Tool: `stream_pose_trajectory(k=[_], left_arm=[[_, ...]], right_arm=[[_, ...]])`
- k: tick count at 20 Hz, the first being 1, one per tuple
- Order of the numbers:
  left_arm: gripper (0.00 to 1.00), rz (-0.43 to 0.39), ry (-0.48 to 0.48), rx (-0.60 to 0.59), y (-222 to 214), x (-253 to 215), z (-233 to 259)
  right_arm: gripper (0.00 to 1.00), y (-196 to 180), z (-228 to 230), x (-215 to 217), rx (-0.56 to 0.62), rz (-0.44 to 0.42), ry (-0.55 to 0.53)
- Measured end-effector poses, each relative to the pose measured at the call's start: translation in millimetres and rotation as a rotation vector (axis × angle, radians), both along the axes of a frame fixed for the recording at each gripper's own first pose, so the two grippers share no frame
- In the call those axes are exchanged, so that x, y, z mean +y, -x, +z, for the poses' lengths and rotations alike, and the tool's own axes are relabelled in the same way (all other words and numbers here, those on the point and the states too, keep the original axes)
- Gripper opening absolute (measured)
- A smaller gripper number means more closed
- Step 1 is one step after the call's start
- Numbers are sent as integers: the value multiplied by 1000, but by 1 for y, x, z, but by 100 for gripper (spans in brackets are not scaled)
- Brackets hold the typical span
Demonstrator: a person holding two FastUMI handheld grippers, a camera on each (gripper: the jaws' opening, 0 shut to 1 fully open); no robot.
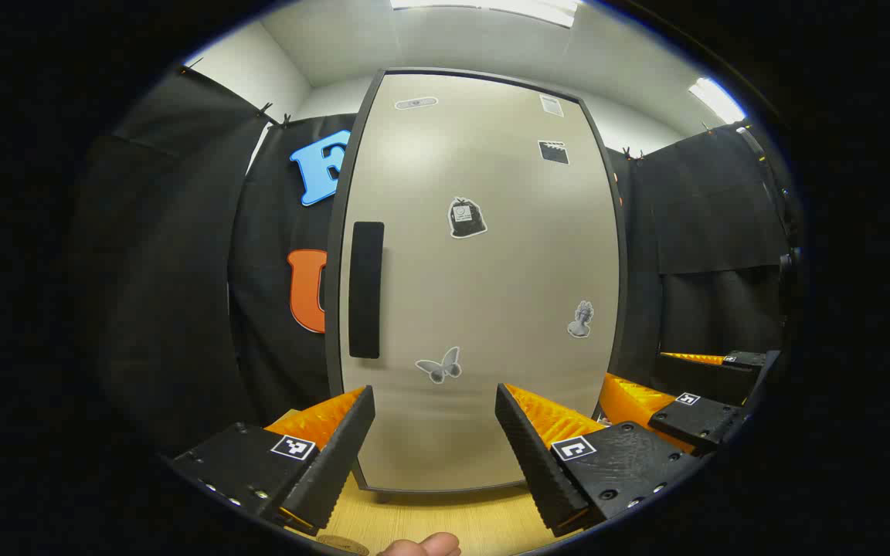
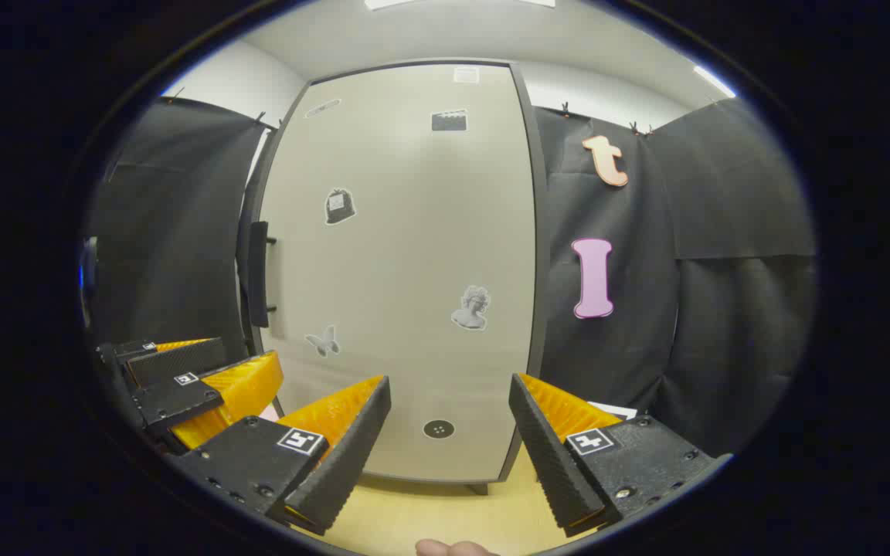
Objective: Open the cabinet door with the right hand, grasp the bottle in the cabinet with the left hand and place it on the coaster, then close the cabinet door with the right hand.
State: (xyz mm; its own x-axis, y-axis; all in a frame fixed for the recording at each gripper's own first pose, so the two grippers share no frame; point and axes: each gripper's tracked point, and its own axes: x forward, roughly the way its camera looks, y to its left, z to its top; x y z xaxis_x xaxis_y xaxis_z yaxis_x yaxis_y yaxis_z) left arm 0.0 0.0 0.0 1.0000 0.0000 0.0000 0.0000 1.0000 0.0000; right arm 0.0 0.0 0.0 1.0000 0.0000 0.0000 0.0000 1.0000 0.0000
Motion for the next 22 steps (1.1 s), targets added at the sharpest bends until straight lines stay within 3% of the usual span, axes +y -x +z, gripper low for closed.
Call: stream_pose_trajectory(k=[22], left_arm=[[95,-52,19,-37,15,-10,15]], right_arm=[[100,-2,4,-6,-4,-1,4]])
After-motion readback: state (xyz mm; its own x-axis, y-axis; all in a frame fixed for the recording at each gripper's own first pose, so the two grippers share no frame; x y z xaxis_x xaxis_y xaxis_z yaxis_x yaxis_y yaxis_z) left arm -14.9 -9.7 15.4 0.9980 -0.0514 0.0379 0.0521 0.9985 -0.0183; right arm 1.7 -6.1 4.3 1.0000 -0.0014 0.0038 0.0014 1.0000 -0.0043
